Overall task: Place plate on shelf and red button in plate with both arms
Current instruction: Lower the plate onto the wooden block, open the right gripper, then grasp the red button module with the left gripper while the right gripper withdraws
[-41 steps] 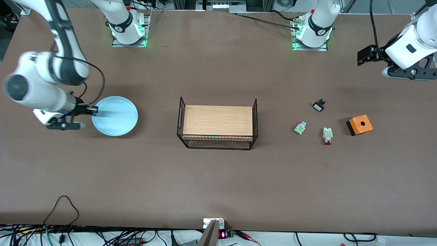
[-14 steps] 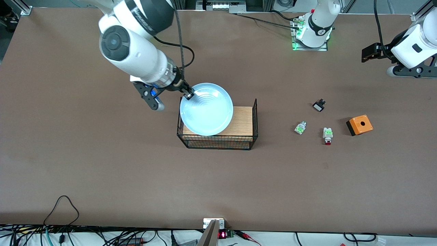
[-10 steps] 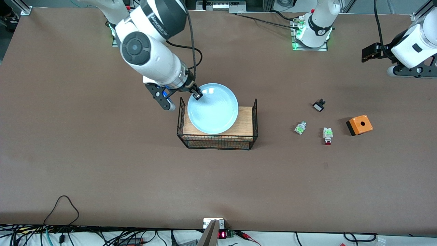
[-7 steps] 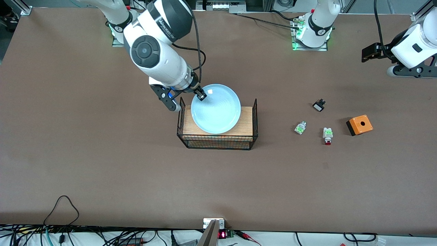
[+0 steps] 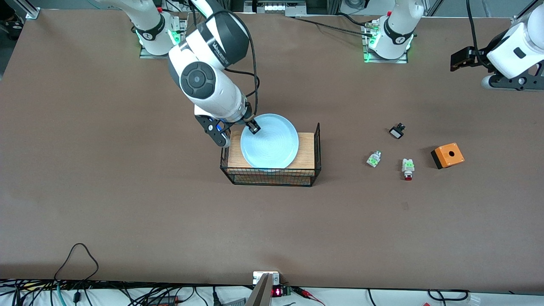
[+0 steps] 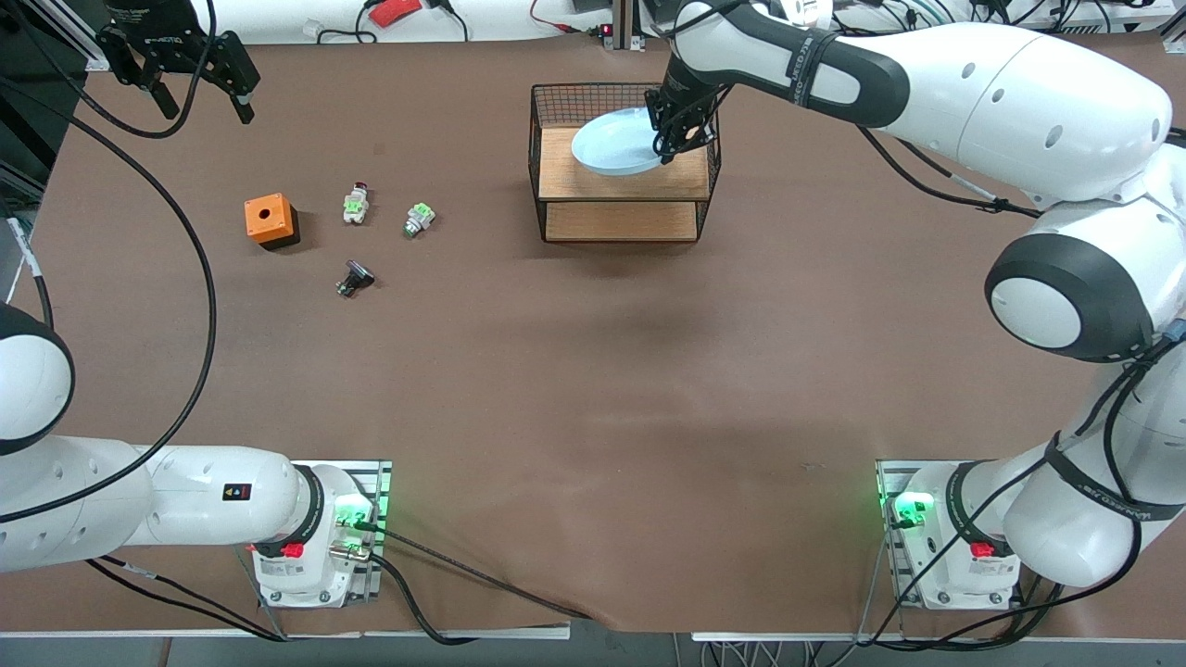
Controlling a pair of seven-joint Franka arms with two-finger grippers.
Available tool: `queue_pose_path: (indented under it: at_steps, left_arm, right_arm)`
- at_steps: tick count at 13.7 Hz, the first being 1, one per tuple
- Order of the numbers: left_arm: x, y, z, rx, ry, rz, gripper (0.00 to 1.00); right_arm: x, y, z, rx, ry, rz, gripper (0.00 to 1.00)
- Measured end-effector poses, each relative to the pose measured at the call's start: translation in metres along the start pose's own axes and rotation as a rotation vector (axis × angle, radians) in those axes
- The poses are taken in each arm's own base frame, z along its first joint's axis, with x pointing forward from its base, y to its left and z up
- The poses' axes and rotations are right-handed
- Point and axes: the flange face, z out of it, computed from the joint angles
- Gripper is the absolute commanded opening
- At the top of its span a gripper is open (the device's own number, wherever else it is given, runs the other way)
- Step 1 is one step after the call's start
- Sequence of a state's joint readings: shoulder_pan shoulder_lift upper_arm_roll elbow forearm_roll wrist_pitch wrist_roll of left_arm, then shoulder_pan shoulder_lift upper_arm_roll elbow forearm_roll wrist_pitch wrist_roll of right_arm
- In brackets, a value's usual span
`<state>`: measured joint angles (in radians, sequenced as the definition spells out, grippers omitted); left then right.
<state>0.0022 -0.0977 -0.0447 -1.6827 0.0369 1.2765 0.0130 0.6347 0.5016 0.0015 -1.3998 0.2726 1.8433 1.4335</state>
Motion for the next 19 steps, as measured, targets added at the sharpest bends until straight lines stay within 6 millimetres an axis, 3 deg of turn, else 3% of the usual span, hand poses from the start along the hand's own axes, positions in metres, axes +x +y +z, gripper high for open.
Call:
queue_pose_path:
  at_steps: [2,3,4,5,8,12,15,19]
  left_arm:
    - [0.000,0.000,0.000,0.000,0.001,0.000,1.00]
    - [0.000,0.000,0.000,0.000,0.001,0.000,1.00]
    - [0.000,0.000,0.000,0.000,0.001,0.000,1.00]
    - [0.000,0.000,0.000,0.000,0.001,0.000,1.00]
    - [0.001,-0.001,0.000,-0.001,0.007,-0.002,1.00]
    - [0.024,-0.026,0.014,-0.014,0.038,-0.047,1.00]
    - [0.078,-0.050,0.061,-0.030,0.030,-0.080,1.00]
    - [0.157,-0.054,0.157,-0.036,0.086,-0.078,1.00]
  right_arm:
    - [0.005,-0.002,0.008,-0.006,0.001,0.006,0.01]
    - [0.006,-0.003,0.011,-0.006,0.001,0.008,0.23]
    - [0.007,-0.003,0.013,-0.006,0.002,0.009,0.92]
    - [0.012,-0.005,0.014,0.003,0.012,0.013,1.00]
    - [0.041,-0.009,0.000,0.056,0.048,0.051,1.00]
    - [0.071,-0.011,-0.067,0.169,0.100,0.061,1.00]
    - [0.075,0.009,-0.115,0.158,0.137,-0.054,1.00]
    - [0.087,0.052,-0.175,0.007,0.328,-0.426,1.00]
